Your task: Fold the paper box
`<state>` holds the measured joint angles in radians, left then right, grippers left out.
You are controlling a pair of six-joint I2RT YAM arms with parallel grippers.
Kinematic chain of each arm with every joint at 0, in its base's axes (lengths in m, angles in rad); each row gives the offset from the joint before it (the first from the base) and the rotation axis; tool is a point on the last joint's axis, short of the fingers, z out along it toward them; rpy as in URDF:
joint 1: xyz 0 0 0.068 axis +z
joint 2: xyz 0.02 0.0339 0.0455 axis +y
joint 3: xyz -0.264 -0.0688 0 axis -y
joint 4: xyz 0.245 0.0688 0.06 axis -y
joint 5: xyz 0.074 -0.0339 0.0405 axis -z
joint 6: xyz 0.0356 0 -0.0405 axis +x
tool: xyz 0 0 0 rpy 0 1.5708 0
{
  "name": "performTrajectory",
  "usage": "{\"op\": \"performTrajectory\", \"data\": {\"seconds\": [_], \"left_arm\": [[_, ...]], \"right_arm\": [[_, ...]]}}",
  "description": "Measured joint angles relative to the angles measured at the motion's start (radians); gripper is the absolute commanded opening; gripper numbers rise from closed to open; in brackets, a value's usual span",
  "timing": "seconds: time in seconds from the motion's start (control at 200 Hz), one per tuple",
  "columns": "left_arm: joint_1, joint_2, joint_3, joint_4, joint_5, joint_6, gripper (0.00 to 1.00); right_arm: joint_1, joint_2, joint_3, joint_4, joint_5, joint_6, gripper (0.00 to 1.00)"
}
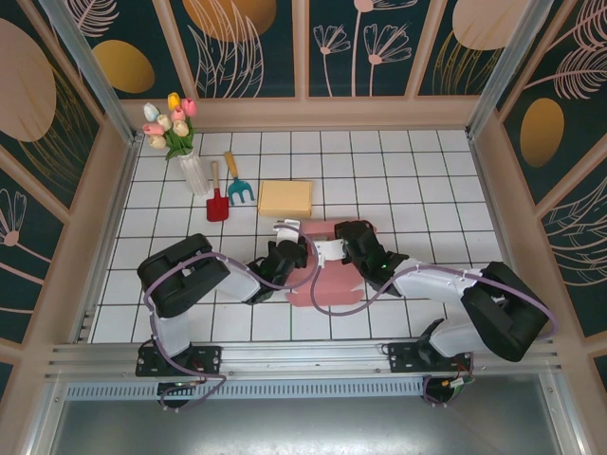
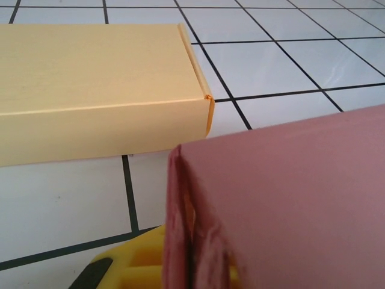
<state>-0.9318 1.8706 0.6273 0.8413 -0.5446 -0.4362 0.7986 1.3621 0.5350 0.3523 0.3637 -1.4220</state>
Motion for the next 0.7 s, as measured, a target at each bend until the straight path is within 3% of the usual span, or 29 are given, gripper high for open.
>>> {"op": "performTrajectory", "data": {"seconds": [0.195,0.405,0.596,0.696], "left_arm": [[0.004,-0.001,-0.002,-0.017,-0.019,-0.055,0.35],[0.016,-0.001,-0.044,-0.008,0.006,-0.095,0.34],[0.019,0.007,-0.043,0.004,0.009,-0.094,0.26],[0.018,0.012,-0.035,0.007,0.010,-0.089,0.12]], "right_arm": [[0.000,0.000,0.000,-0.001,-0.002,0.018,0.00],[0.000,0.000,0.000,-0.002,-0.002,0.019,0.00],[0.000,-0.002,0.000,-0.004,-0.006,0.023,0.00],[0.000,-0.002,0.000,-0.004,-0.008,0.023,0.00]]}}
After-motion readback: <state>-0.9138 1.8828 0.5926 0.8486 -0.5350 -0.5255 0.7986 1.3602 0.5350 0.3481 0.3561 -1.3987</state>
